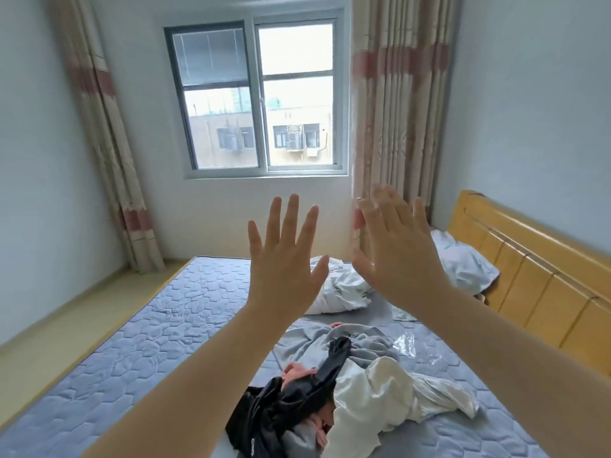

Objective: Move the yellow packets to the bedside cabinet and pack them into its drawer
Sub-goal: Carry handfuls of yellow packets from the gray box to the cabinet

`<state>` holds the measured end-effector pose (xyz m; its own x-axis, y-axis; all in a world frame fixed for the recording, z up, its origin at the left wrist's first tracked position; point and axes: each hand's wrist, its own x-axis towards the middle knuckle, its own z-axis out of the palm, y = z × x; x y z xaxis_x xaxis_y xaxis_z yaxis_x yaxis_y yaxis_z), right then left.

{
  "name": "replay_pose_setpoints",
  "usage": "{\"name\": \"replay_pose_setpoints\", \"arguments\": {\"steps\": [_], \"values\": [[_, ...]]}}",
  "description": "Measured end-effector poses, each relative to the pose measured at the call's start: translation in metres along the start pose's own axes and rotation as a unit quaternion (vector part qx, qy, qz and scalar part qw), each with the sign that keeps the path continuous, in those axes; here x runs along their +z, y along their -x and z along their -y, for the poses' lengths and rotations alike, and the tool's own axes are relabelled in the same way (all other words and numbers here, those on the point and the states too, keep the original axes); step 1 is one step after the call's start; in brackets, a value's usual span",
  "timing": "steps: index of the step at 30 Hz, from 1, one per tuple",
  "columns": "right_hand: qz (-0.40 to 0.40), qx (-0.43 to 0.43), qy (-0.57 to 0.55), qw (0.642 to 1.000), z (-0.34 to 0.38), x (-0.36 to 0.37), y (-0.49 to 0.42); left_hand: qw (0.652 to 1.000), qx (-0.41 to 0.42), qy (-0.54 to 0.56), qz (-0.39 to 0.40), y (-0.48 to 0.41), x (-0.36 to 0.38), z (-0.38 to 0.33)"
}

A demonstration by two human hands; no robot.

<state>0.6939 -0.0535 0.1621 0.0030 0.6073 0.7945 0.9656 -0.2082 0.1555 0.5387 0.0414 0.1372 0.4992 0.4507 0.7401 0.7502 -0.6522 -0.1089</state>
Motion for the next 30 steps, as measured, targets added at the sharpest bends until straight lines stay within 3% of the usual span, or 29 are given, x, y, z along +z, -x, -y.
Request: {"name": "replay_pose_setpoints", "arguments": {"steps": [11, 19, 30], "values": [[-0.007, -0.070, -0.077, 0.995, 0.171, 0.103, -0.105, 0.993, -0.083, -0.084, 0.005, 0.019, 0.009, 0.206], [-0.039, -0.085, -0.133, 0.987, 0.391, 0.155, -0.179, 0.983, -0.107, -0.151, 0.007, 0.065, -0.005, 0.428], [0.001, -0.081, -0.156, 0.984, 0.650, 0.200, -0.287, 0.983, -0.105, -0.150, 0.032, 0.103, -0.039, 0.691]]}}
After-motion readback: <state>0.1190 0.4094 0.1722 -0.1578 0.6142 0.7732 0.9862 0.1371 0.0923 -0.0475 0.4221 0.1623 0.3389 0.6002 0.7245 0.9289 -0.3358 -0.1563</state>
